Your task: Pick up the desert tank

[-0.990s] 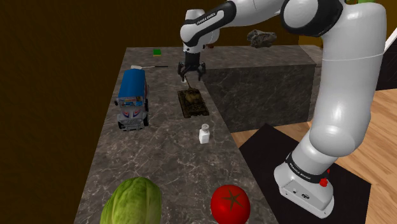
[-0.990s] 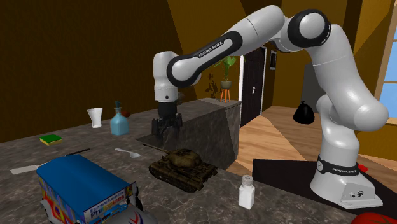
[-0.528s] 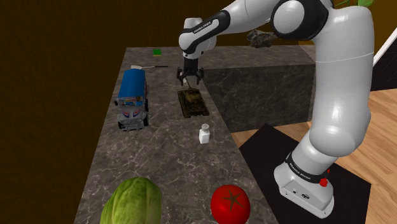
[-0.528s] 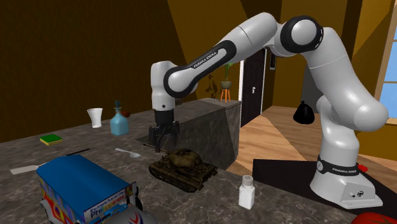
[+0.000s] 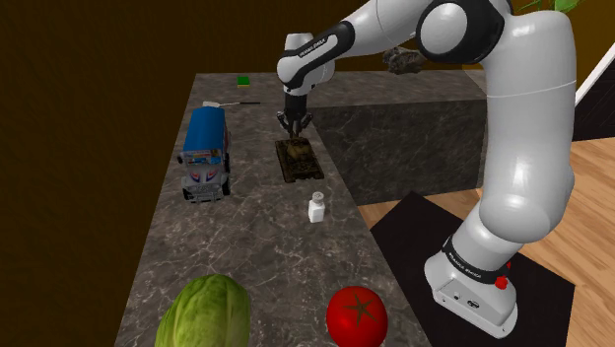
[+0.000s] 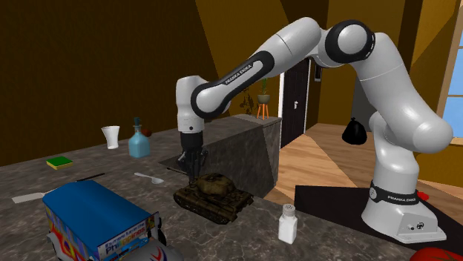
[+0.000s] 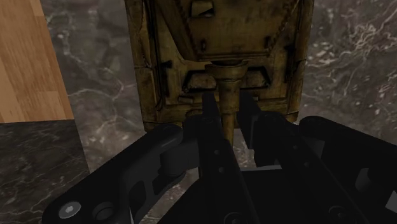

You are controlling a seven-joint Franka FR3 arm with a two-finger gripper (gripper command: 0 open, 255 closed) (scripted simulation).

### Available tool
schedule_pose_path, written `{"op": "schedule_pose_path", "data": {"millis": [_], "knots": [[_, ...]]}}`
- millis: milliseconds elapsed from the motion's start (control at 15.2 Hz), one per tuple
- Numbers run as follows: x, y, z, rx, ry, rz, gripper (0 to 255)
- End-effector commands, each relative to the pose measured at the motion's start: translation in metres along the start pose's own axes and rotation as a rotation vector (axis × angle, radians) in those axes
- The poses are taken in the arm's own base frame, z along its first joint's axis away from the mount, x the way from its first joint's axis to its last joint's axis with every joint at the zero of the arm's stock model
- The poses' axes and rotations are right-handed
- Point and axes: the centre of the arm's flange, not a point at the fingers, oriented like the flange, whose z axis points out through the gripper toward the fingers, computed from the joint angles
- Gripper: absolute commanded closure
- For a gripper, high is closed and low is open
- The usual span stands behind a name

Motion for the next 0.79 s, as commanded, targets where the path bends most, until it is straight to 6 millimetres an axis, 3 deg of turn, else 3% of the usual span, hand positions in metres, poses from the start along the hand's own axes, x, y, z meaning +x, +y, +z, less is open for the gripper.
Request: {"op": "schedule_pose_path", "data": {"millis": [0,264,726], "knots": [[0.000,0.000,0.000,0.000,0.000,0.000,255],[0.000,0.000,0.000,0.000,0.000,0.000,255],[-0.002,-0.001,-0.037,0.000,0.000,0.000,255]]}}
